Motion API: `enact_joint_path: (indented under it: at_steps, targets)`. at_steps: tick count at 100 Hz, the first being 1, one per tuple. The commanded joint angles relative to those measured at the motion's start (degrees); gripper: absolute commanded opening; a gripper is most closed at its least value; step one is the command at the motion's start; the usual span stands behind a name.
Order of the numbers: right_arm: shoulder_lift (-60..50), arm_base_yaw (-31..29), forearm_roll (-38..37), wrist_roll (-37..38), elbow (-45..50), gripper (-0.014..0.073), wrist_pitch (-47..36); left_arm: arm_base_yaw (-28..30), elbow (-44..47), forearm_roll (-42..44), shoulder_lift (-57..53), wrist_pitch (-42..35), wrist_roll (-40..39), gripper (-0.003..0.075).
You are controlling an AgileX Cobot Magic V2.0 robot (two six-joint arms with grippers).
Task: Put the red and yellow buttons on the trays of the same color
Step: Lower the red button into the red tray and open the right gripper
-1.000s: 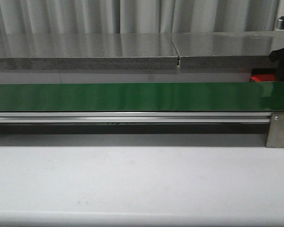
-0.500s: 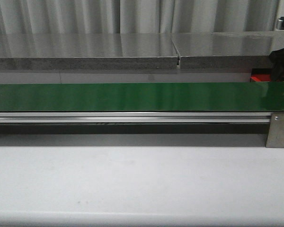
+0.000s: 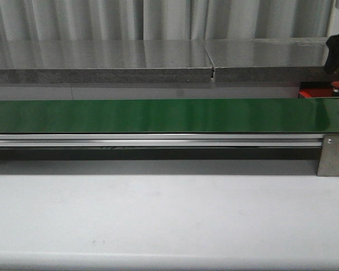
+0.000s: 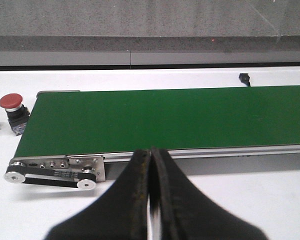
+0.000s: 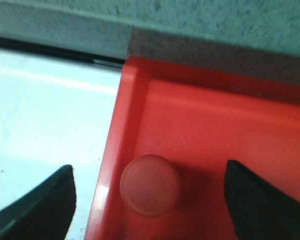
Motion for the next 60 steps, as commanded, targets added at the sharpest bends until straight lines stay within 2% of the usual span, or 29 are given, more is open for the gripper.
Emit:
enact_joint_path:
  at_steps: [1, 38, 60]
  targets:
    - [-7.59, -0.05, 1.40, -0.17, -1.92, 0.0603, -0.15, -0.39, -1.52, -1.16, 0.22, -4.59, -0.07, -0.0020]
    - [-21.24, 5.20, 1.65, -0.17, 0.06, 0.0603, 4.42, -0.39, -1.52, -1.16, 0.22, -4.59, -0.07, -0.0020]
    - [-33.00, 9.06, 1.60, -0.17, 11.29, 0.0603, 3.14, -0.39, -1.52, -1.16, 0.22, -4.59, -0.07, -0.0020]
